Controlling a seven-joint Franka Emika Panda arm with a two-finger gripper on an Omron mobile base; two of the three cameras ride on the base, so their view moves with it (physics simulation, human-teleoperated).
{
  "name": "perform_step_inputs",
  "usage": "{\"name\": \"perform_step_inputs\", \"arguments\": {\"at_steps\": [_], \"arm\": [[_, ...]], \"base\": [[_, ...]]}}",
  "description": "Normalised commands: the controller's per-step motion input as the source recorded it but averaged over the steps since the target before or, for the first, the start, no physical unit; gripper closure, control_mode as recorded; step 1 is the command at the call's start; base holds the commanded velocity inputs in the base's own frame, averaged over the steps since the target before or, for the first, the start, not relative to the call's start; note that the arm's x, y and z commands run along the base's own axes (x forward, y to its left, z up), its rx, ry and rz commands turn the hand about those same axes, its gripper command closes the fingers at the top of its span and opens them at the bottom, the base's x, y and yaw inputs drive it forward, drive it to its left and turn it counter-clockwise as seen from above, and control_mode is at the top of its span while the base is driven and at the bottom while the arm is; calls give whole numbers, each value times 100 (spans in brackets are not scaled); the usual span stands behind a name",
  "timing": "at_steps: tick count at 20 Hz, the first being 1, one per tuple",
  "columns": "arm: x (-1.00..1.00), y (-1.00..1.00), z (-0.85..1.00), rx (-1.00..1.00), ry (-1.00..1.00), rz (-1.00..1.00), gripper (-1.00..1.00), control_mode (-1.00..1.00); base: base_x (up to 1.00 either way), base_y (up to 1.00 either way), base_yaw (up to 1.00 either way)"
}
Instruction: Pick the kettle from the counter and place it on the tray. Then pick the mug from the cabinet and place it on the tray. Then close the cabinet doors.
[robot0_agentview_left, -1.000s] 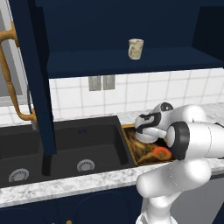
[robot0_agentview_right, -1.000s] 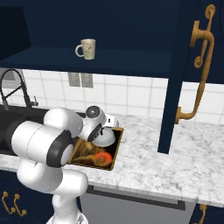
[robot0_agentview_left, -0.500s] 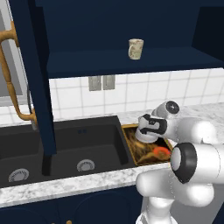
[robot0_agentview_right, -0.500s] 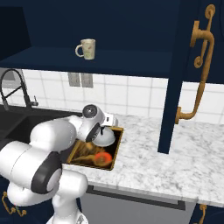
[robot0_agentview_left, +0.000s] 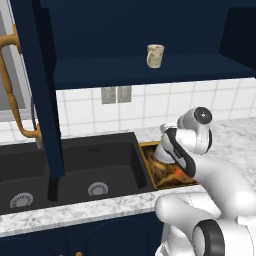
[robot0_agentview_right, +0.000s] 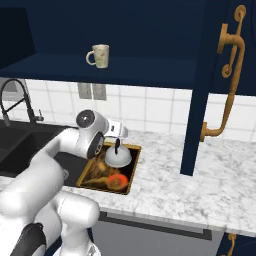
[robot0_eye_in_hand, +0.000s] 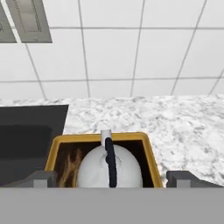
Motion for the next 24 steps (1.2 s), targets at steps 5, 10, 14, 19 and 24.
{"name": "perform_step_inputs", "arguments": {"at_steps": [5, 10, 14, 19, 24], "arm": [[-35, 30, 85, 0, -10, -8, -100, -100], [-26, 31, 85, 0, -5, -8, -100, -100], [-14, 30, 80, 0, -2, -8, -100, -100], [-1, 31, 76, 2, 1, -8, -100, -100], [1, 29, 69, 1, 8, -15, -100, -100]], "base": [[0, 0, 0], [0, 0, 0], [0, 0, 0], [0, 0, 0], [0, 0, 0]]}}
